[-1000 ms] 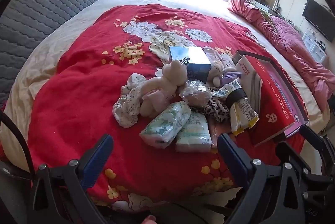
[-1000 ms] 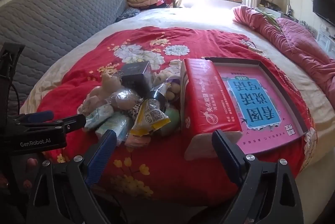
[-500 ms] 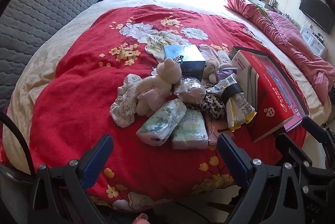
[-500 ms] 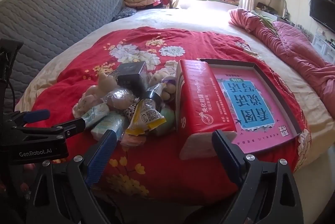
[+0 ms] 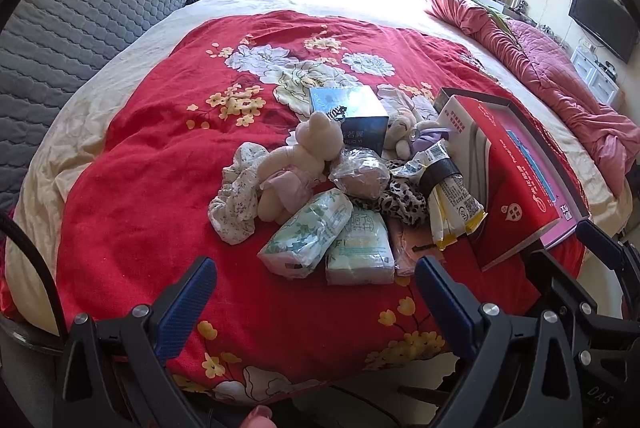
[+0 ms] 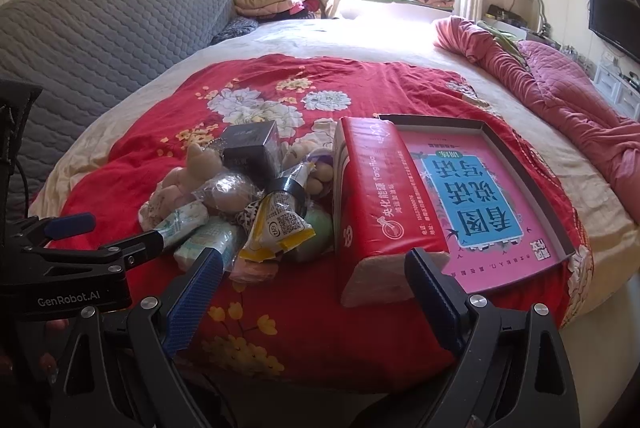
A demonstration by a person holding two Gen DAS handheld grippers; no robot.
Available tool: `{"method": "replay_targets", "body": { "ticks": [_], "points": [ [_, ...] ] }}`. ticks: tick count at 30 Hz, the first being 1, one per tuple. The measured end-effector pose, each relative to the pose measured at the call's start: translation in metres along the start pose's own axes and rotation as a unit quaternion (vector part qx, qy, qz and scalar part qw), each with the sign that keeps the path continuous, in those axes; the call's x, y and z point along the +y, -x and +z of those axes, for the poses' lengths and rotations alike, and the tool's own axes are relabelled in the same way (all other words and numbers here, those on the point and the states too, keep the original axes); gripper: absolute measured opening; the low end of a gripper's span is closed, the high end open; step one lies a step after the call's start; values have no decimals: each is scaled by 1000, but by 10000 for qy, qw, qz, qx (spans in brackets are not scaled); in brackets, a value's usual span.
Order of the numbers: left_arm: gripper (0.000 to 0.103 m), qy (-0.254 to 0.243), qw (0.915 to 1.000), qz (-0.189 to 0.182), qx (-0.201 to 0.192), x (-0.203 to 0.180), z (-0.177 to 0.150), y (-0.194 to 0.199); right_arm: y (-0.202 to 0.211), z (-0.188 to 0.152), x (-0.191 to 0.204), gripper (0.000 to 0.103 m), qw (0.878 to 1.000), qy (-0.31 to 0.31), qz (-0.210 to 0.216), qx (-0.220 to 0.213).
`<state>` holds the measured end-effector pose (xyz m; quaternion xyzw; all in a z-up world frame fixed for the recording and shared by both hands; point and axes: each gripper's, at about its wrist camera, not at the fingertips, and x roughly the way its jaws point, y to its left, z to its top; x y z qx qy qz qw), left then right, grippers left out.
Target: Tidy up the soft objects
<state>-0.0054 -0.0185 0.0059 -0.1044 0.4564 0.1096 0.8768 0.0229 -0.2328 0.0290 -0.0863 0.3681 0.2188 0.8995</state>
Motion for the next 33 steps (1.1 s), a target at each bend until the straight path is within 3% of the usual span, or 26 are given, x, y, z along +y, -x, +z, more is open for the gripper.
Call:
{"method": "replay_targets", "body": {
  "ticks": [21,33],
  "points": [
    [100,10,10000,-48,9,0,-1,-2,0,-1,1,93,10000,9,-6,-14],
    [100,274,9991,-285,165,15,1,-10,-2,-1,4,93,10000,76,24,-8]
  ]
}}
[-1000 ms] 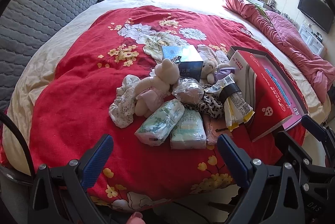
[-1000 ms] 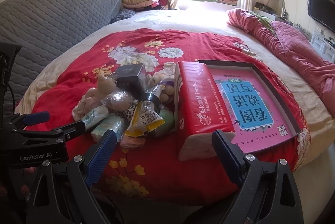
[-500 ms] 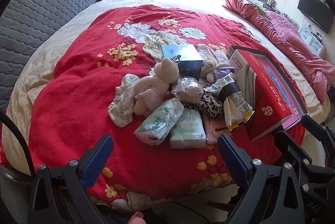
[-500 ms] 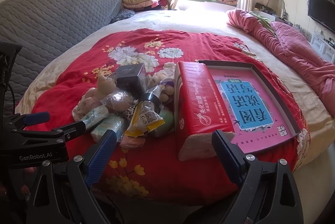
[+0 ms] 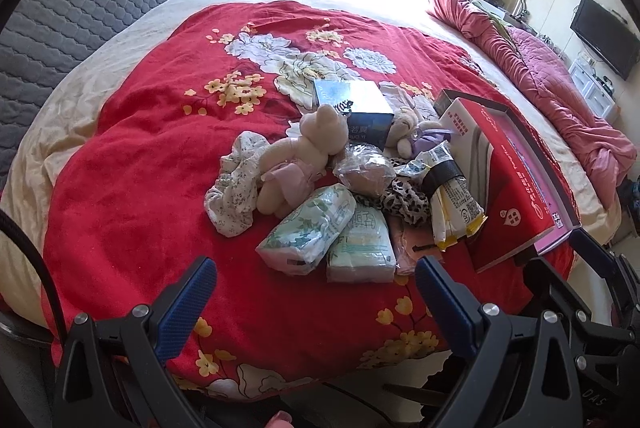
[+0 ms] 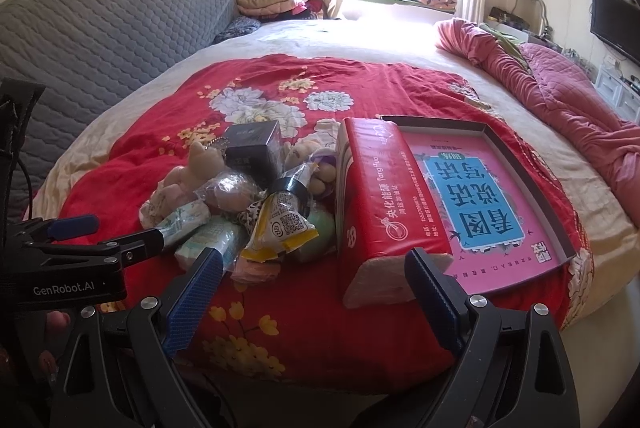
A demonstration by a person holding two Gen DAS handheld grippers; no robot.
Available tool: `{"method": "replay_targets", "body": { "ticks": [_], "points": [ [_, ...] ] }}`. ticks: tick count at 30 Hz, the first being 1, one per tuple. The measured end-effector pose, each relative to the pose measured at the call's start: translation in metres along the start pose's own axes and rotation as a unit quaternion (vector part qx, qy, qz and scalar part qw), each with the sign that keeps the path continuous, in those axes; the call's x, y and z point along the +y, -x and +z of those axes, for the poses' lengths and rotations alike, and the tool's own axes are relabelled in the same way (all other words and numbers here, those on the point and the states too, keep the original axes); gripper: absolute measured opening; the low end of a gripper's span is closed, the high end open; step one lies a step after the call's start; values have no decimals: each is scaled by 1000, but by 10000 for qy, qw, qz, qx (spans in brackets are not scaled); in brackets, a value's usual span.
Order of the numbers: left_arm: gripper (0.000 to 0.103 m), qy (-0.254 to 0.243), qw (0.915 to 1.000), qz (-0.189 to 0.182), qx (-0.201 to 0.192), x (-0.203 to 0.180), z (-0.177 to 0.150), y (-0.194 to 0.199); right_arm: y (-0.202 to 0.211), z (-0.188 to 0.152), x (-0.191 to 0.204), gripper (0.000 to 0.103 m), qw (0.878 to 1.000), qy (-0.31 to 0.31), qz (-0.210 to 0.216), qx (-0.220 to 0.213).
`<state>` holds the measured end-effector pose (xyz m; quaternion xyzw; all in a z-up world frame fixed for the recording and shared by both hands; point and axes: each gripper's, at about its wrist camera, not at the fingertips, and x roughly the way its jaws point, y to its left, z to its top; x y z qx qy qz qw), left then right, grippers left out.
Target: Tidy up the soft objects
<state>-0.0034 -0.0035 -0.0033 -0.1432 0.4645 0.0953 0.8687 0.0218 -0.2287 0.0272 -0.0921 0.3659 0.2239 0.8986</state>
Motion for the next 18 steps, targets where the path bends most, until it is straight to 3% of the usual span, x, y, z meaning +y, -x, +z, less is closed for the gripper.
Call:
{"method": "replay_targets", "body": {
  "ticks": [10,18],
  "points": [
    [100,157,9996,-131,178,31,9,-18,-7,5,4,93,9999,138,34,-46],
    [94,-43,9986,-328,412,27,14,-47,-21,21,18,93,9983,565,36,-128]
  ]
}}
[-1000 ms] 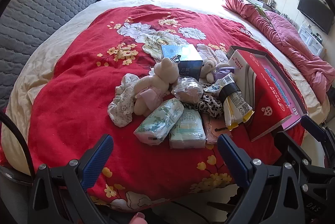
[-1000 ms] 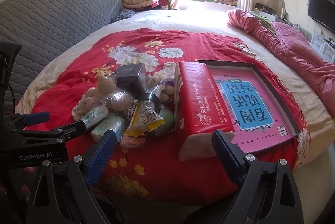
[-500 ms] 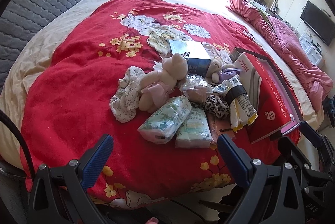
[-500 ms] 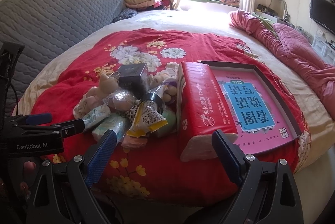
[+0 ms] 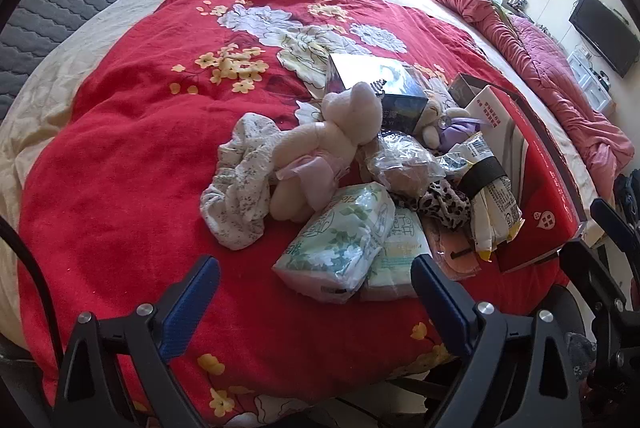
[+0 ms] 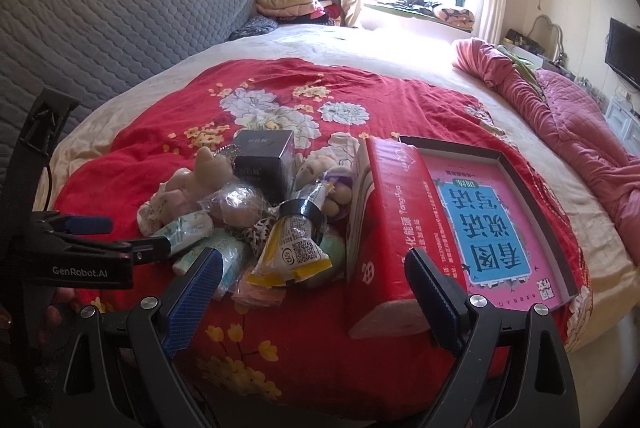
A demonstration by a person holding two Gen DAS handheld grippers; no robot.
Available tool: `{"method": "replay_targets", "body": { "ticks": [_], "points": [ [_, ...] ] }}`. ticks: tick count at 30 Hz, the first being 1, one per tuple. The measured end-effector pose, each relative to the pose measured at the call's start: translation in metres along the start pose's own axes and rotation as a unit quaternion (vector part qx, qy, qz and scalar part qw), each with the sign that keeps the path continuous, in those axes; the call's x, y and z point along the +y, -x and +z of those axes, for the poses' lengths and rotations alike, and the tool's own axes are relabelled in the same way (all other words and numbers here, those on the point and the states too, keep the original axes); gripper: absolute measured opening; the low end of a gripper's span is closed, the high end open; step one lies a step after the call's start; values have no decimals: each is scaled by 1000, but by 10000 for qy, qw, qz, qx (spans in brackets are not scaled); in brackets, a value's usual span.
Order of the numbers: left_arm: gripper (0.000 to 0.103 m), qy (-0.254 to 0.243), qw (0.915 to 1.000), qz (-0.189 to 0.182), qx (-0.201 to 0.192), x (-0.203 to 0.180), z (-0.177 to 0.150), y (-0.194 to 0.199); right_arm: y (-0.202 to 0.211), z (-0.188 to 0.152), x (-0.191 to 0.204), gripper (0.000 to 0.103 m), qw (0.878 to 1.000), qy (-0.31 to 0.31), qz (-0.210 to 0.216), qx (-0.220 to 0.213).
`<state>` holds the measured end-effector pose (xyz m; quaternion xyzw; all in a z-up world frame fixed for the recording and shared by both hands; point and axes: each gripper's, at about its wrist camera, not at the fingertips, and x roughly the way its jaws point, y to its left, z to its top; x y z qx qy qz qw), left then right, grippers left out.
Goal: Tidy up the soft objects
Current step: 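Grasp the yellow snack packet with the right tool while the left tool grasps the floral tissue pack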
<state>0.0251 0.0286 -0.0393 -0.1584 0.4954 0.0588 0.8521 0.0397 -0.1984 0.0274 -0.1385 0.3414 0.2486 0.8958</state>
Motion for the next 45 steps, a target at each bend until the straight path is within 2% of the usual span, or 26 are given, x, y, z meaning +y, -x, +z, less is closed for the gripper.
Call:
{"method": "replay_targets", "body": {
  "ticks": [4,8,11,18,20,23,25,31,37,45],
  "points": [
    [84,101,9997,-157,128,5,2,-12,-20,10,11,93,9991,337,-128,201],
    [80,214,9990,-339,179,10,4,-18,-45,13,20,92,9958,681,-390,469],
    [78,234,9985,-434,240,12,6,-24,-63,15,20,91,9952,654,-326,646],
    [73,140,9980,-537,290,10,7,-30,-93,21,18,61,9933,494,-366,976],
    [73,102,9981,-522,300,8,7,-32,-101,21,18,61,9918,483,-366,1121],
    [69,134,9975,-603,350,9,7,-35,-107,21,22,60,9910,569,-410,1139],
    [66,222,9965,-709,382,11,6,-37,-110,21,23,45,9916,531,-215,1160],
    [57,356,9944,-905,404,16,7,-40,-106,21,14,39,9938,357,67,1049],
    [47,313,9938,-1016,332,17,7,-35,-91,21,0,38,9957,-49,334,864],
    [46,300,9936,-1089,54,14,5,-9,-66,22,-13,38,9964,-305,604,506]
  ]
}}
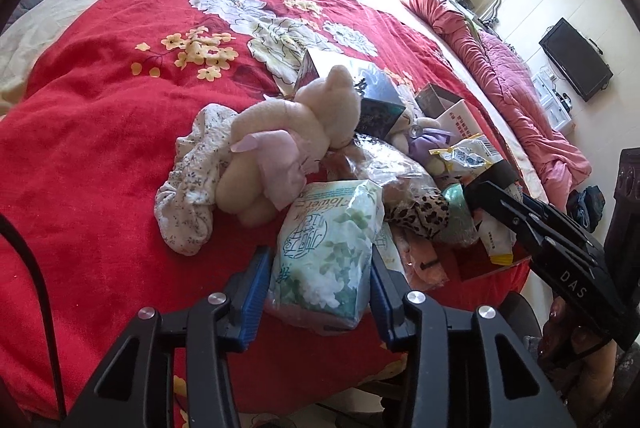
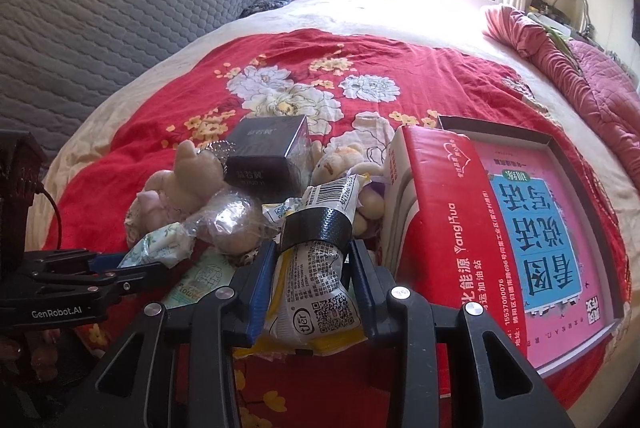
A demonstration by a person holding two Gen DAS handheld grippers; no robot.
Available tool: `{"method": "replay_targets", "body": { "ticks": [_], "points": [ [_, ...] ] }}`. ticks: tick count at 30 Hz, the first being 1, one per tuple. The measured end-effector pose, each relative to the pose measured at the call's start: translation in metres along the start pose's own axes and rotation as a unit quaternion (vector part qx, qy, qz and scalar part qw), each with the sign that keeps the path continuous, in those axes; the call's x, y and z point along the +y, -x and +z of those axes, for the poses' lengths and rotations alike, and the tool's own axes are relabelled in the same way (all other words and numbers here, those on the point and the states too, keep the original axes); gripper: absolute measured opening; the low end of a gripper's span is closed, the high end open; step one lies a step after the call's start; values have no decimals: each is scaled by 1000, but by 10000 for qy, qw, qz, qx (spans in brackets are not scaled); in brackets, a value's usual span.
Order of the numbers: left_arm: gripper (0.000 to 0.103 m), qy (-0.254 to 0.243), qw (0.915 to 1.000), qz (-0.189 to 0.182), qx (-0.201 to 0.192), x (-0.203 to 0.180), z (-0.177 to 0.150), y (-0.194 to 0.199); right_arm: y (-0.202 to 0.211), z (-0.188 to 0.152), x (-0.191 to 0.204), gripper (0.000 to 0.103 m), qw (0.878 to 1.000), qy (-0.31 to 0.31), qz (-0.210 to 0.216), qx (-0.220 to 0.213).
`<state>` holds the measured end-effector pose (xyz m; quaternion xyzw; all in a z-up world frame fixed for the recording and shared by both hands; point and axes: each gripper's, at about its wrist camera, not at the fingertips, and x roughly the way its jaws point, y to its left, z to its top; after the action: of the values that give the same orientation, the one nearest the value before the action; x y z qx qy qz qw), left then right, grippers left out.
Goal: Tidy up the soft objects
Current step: 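Grasp the yellow snack packet with the right tool while the left tool grasps the floral tissue pack, then carry the tissue pack and snack packet over the pink tray with both tools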
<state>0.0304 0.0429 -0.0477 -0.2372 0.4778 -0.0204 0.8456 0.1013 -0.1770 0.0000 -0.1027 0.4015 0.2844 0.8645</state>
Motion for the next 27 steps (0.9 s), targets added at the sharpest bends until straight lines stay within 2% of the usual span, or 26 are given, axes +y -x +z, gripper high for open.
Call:
{"method": "replay_targets", "body": {
  "ticks": [6,12,27],
  "points": [
    [46,-139,9999,-99,-20,-15,-7,10,14,2,-3,38,9997,-51,86,-215],
    [46,-358,9993,-7,-105,-37,-8,17,31,4,-11,38,9988,-127,120,-459],
    [46,-939,9934,146,-645,-105,16,45,80,9,-37,38,9928,-254,31,-1169]
  ]
}}
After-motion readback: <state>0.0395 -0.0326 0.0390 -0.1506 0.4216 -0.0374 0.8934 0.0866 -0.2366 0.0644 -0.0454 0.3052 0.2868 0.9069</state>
